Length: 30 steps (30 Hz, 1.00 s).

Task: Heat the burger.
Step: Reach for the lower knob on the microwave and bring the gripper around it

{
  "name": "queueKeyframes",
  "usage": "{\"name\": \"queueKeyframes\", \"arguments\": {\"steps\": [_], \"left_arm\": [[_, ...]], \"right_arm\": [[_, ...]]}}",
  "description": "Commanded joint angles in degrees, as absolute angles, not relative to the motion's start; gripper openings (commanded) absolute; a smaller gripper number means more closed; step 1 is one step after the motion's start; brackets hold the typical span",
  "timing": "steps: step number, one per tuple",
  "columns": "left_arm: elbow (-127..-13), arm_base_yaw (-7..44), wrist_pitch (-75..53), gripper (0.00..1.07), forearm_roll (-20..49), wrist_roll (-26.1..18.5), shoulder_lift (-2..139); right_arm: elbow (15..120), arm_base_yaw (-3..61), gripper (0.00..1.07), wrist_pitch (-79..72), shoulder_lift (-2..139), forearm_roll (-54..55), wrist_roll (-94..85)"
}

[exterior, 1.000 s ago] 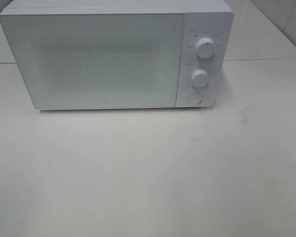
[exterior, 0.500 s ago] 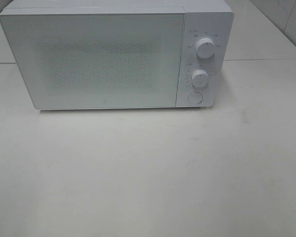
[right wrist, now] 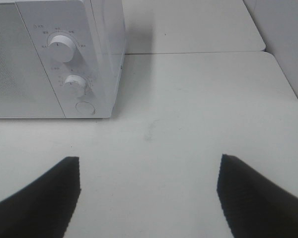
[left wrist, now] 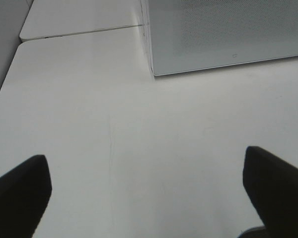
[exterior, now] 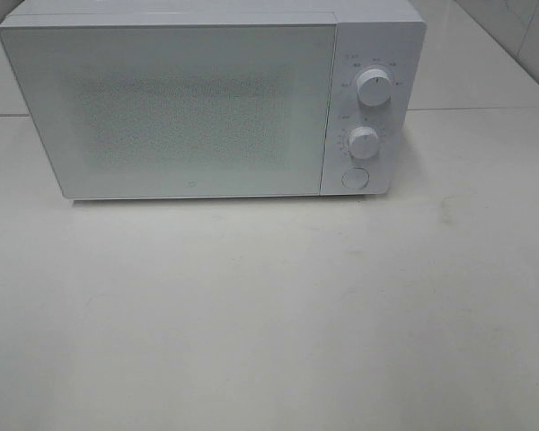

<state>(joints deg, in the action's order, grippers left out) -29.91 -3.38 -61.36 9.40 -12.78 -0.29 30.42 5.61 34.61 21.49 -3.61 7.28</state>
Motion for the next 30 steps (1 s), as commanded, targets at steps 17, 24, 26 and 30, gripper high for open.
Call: {"name": "queueKeyframes", "arguments": {"steps": [17, 24, 26, 30], "left_arm": [[-29.7, -3.5, -61.5, 0.98, 10.0, -12.5, -1.2], [-29.7, -3.5, -61.5, 0.98, 10.0, -12.5, -1.2], [-29.7, -3.5, -61.5, 0.98, 10.0, -12.5, -1.2], [-29.7, -3.5, -61.5, 0.98, 10.0, -12.5, -1.2]], "right_arm": [[30.8, 5.2, 0.76, 16.1, 42.9, -3.6, 7.6], [30.8, 5.2, 0.76, 9.3, 49.0, -3.6, 7.6], [30.8, 5.2, 0.76, 6.9, 51.1, -3.7, 7.6], [30.5, 5.6, 0.76, -0.5, 56.4, -3.9, 7.6]]}}
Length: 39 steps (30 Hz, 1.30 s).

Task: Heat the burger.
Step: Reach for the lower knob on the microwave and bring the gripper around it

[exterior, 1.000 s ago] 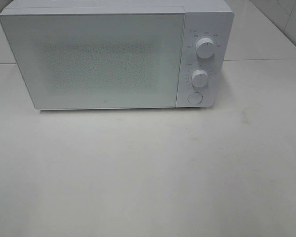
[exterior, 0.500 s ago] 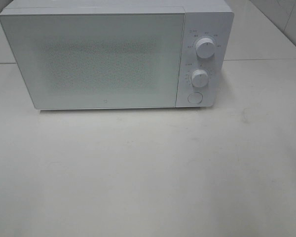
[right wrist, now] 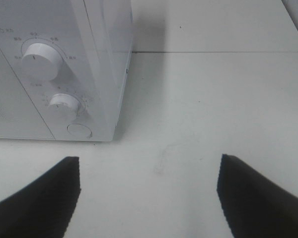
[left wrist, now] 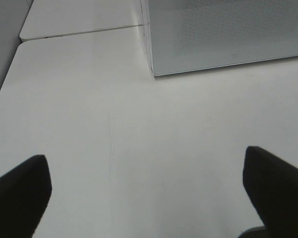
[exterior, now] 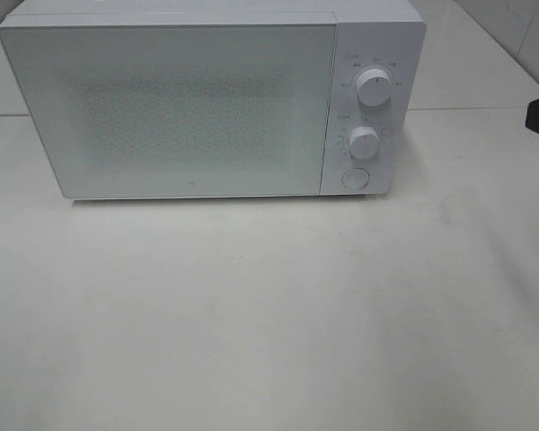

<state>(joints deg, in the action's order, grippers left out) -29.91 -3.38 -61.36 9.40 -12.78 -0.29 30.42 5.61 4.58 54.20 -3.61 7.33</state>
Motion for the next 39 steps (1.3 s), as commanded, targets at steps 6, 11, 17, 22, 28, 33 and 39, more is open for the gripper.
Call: {"name": "queueKeyframes", "arguments": {"steps": [6, 11, 17, 22, 28, 33, 39], "left_arm": [[-29.7, -3.5, -61.5, 0.98, 10.0, -12.5, -1.2], [-29.7, -3.5, -61.5, 0.98, 10.0, -12.5, -1.2], [-29.7, -3.5, -61.5, 0.98, 10.0, -12.5, -1.2], [-29.7, -3.5, -61.5, 0.98, 10.0, -12.5, -1.2], [-29.7, -3.5, -61.5, 0.98, 10.0, -12.5, -1.2], [-29.7, -3.5, -61.5, 0.98, 10.0, -12.5, -1.2], [-29.7, -3.5, -61.5, 0.98, 10.0, -12.5, -1.2]], "right_arm": [[25.6, 5.6, 0.76, -17.6, 60.2, -3.9, 7.6], [22.2, 5.6, 0.76, -26.1, 62.0, -3.8, 5.8], [17.6, 5.6, 0.76, -39.1, 66.3, 0.8, 2.6], [13.1, 8.5, 0.76, -53.1, 72.2, 8.9, -4.9], [12.2, 16.3, 0.76, -60.1, 77.9, 18.4, -10.4], [12.2, 25.0, 0.76, -69.9, 85.0, 26.4, -12.2], [12.4, 31.6, 0.76, -76.8, 91.0, 32.8, -12.3]]}}
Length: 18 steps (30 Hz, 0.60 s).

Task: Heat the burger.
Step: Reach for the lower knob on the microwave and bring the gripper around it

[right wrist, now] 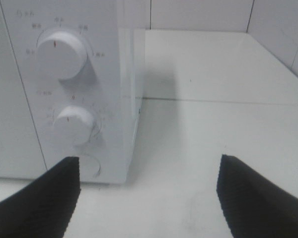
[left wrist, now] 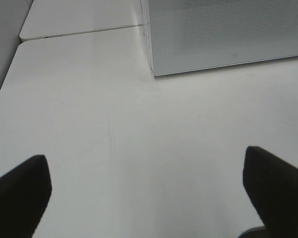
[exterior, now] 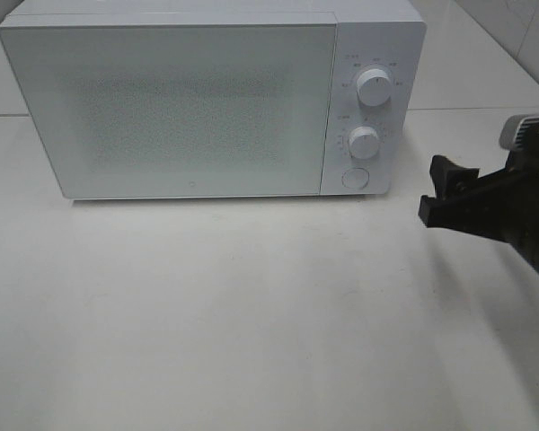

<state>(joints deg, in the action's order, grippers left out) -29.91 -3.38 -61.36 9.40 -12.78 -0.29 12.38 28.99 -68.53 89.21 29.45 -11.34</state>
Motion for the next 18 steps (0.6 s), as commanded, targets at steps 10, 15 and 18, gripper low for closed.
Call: {"name": "queueKeyframes", "arguments": {"steps": [10, 15, 18], "left_arm": [[-29.7, -3.5, -61.5, 0.98, 10.0, -12.5, -1.2], [-29.7, -3.5, -61.5, 0.98, 10.0, -12.5, -1.2], [-29.7, -3.5, -61.5, 0.98, 10.0, -12.5, -1.2]], "right_arm": [[18.6, 38.7, 0.76, -78.6, 98.0, 43.2, -14.2], [21.8, 38.8, 0.77, -78.4, 99.7, 44.1, -14.2], [23.8, 38.8, 0.77, -78.6, 100.6, 44.7, -14.4]]}}
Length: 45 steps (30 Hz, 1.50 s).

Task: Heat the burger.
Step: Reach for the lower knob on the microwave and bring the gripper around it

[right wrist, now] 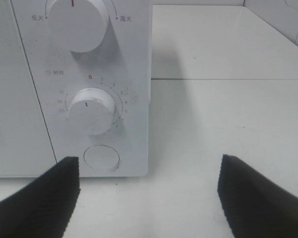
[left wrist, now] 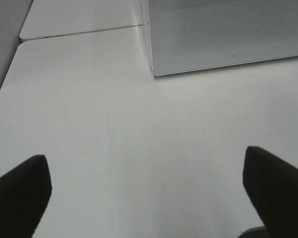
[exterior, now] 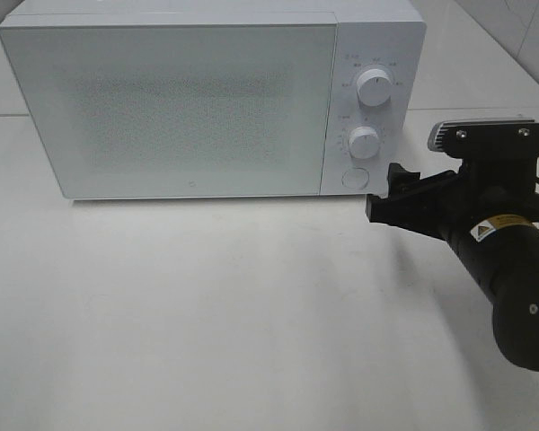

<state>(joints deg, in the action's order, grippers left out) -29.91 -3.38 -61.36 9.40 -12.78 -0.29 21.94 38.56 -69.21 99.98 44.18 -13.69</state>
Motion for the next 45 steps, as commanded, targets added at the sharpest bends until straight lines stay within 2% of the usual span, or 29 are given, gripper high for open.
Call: {"name": "queueKeyframes", "arguments": {"steps": [1, 17, 30, 45], "left_arm": [[-29.7, -3.5, -61.5, 0.98, 10.0, -12.5, -1.2], [-29.7, -3.5, -61.5, 0.98, 10.0, -12.5, -1.2], [-29.7, -3.5, -61.5, 0.98, 10.0, -12.5, -1.2], [-29.7, -3.5, -61.5, 0.98, 9.9, -12.5, -1.2]], "right_arm": [[23.8, 38.8, 0.77, -78.6, 100.6, 44.7, -14.4], [37.0, 38.7, 0.76, -78.4, 110.8, 46.6, -17.0], [46.3, 36.0, 0.76, -76.7, 118.7, 47.4, -19.2], [48.2, 36.4, 0.76, -80.0, 119.2, 50.8, -21.3]]}}
